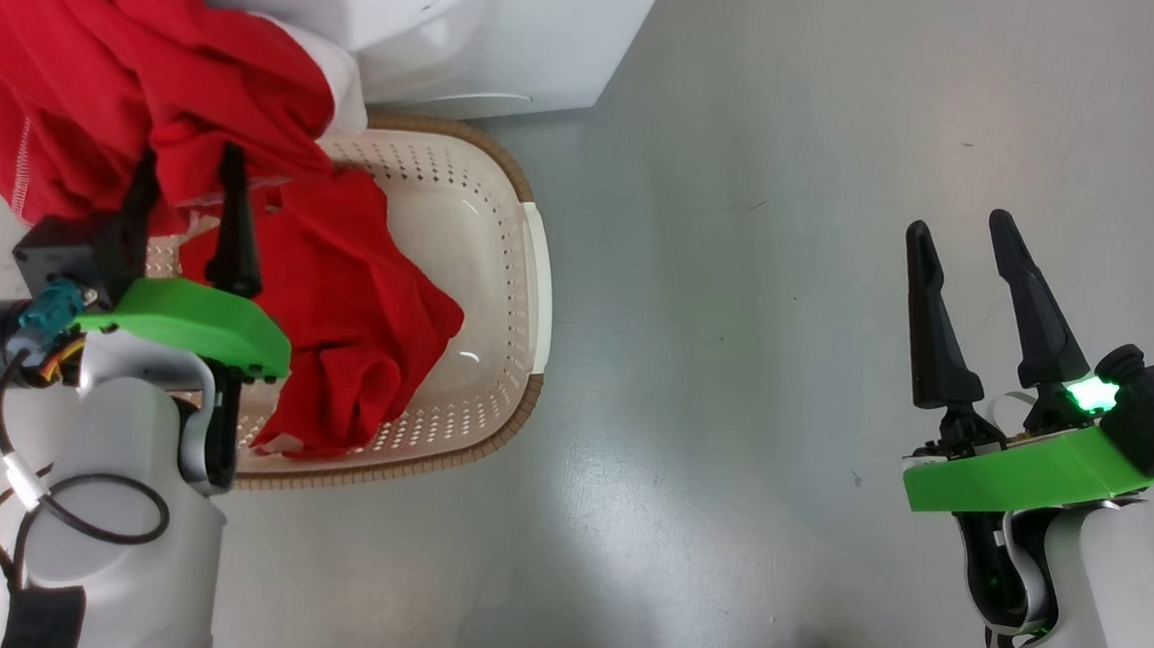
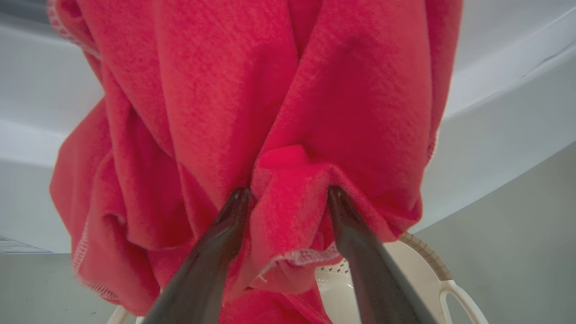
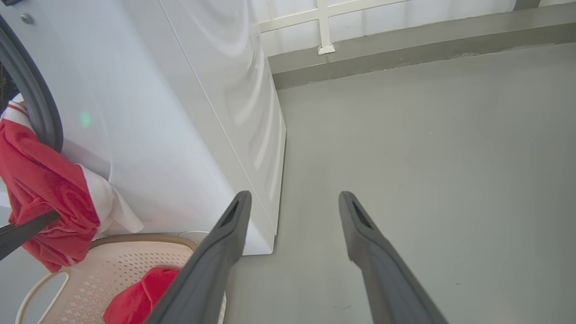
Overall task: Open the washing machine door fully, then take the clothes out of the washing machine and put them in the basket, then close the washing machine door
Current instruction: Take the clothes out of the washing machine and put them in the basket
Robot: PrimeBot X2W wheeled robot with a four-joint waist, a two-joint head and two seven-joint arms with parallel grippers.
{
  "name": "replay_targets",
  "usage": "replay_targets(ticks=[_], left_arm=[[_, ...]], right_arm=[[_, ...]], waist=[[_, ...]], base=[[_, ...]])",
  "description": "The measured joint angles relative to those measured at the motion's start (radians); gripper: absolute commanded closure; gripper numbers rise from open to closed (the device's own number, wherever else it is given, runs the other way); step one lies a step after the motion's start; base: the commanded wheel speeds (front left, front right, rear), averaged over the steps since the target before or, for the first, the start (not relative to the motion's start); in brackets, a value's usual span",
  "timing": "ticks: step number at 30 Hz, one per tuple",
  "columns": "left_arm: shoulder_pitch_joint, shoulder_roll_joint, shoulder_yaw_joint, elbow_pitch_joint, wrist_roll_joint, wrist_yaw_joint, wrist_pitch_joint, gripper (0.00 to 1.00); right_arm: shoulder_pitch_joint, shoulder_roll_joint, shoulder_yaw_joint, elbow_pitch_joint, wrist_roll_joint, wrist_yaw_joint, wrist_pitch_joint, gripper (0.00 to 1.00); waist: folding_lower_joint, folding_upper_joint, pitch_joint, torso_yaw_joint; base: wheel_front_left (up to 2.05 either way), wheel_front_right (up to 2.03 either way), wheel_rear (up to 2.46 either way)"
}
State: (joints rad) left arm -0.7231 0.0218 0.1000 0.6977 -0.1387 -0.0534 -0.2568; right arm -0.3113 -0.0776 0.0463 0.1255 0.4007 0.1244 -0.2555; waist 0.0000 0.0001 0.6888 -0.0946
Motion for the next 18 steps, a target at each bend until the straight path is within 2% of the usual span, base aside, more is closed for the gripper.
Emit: replay_targets(ticks=[1, 2, 10, 18], left_arm=[[0.0, 0.0, 0.002, 0.0, 0.0, 0.0, 0.0, 0.04], [0.0, 0.0, 0.005, 0.0, 0.0, 0.0, 0.0, 0.0], [0.001, 0.0, 0.007, -0.009, -0.009, -0.008, 0.0, 0.0], [0.042, 0.0, -0.012, -0.1, -0.047, -0.009, 0.0, 0.0]], right_arm=[[0.0, 0.0, 0.0, 0.0, 0.0, 0.0, 0.0, 0.0], [0.0, 0.0, 0.0, 0.0, 0.0, 0.0, 0.0, 0.0], [0.0, 0.0, 0.0, 0.0, 0.0, 0.0, 0.0, 0.0], [0.001, -0.008, 0.0, 0.002, 0.0, 0.0, 0.0, 0.0]], waist=[[0.0, 0.0, 0.0, 0.0], [0.0, 0.0, -0.001, 0.001], [0.0, 0.0, -0.014, 0.013], [0.0, 0.0, -0.036, 0.031]], base=[[0.0, 0.0, 0.0], [0.0, 0.0, 0.0], [0.0, 0.0, 0.0], [0.0, 0.0, 0.0]])
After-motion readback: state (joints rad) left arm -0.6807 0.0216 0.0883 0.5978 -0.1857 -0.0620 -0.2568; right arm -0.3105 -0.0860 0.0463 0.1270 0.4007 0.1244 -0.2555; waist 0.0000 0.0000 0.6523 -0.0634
